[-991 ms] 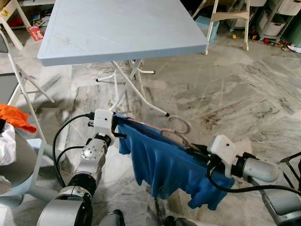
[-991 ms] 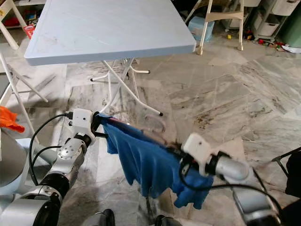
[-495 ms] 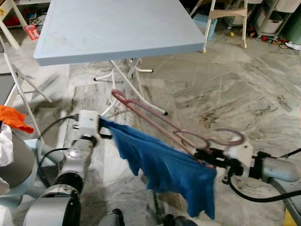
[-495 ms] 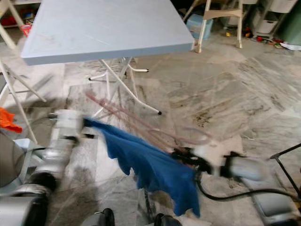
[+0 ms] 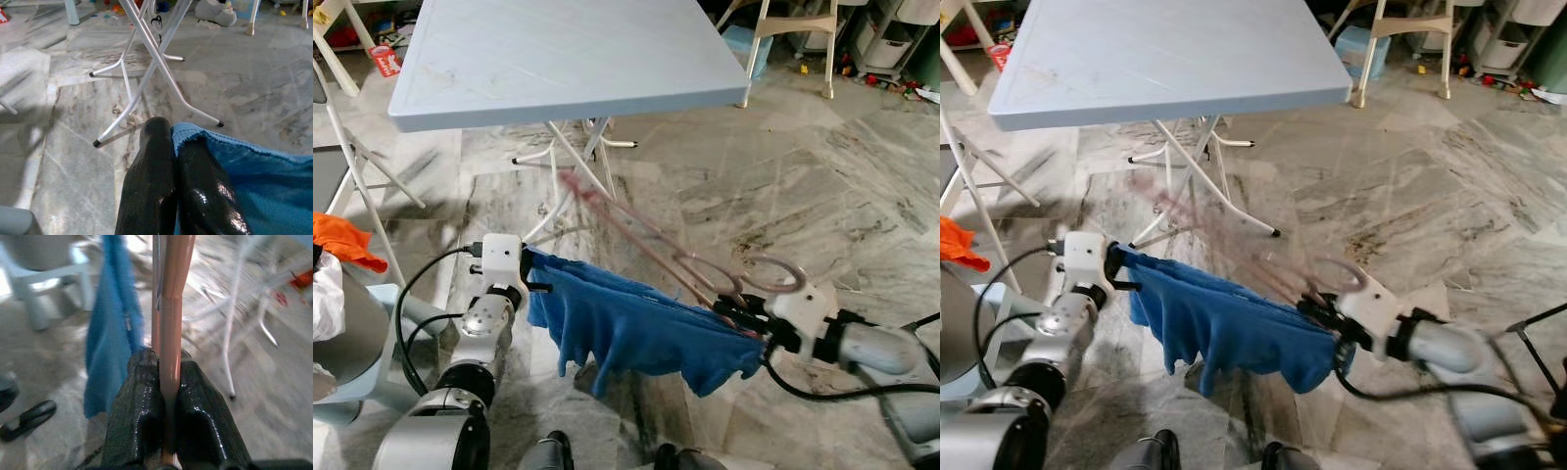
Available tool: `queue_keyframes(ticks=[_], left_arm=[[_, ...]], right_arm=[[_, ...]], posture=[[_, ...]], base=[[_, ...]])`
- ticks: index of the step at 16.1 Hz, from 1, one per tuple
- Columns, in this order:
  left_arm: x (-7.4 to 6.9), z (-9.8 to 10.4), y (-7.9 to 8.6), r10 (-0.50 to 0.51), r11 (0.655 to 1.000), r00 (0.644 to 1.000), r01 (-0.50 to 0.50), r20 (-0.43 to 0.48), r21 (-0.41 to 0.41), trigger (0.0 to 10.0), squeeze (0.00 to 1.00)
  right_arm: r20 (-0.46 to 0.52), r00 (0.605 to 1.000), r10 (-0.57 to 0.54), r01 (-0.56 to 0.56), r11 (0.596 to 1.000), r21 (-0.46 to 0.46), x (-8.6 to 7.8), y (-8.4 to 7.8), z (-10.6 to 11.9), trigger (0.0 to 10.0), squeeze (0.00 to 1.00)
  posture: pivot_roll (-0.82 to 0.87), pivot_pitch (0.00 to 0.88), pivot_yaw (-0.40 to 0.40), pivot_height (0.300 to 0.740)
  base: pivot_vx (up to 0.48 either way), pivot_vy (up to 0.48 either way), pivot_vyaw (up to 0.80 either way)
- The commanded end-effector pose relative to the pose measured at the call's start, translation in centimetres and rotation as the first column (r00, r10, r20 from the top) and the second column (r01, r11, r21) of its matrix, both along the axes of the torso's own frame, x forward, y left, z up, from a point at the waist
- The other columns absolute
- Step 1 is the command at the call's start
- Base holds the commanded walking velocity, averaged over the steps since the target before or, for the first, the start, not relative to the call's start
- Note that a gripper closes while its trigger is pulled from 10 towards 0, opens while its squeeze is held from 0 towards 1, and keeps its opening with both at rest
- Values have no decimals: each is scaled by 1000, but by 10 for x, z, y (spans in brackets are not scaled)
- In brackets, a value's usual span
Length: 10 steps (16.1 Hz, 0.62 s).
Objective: Hang hanger
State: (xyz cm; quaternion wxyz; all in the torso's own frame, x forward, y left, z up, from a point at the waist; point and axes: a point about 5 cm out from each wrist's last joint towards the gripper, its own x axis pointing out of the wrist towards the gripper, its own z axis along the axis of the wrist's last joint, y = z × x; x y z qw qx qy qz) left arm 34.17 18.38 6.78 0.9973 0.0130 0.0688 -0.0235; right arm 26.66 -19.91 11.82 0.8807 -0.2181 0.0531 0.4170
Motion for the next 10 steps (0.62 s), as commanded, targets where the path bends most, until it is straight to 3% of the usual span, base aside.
queue_keyframes(ticks=[1,2,6,8,10], left_arm=[[-4,-1,5,55,998,998,-55,25,-26,0,0],[-4,-3,1,46,999,999,-45,22,-29,0,0],[-10,-12,-33,-54,995,998,55,10,-80,0,0],[-12,-14,-41,-78,992,997,79,11,-98,0,0],[-12,-13,-44,-79,991,997,80,14,-106,0,0]], right_arm=[[34,989,-147,144,987,69,9,-6,4,10000,0],[37,987,-155,150,983,102,11,-1,5,10000,0],[38,972,-232,200,900,388,26,47,15,10000,0],[56,947,-316,257,852,456,35,55,22,10000,0],[82,922,-379,300,830,470,42,53,27,10000,0]], posture=[[-58,189,-12,740],[-58,188,-12,740],[-63,188,-24,740],[-62,187,-28,740],[-61,183,-36,740]], base=[[0,0,0],[0,0,0],[0,0,0],[0,0,0],[0,0,0]])
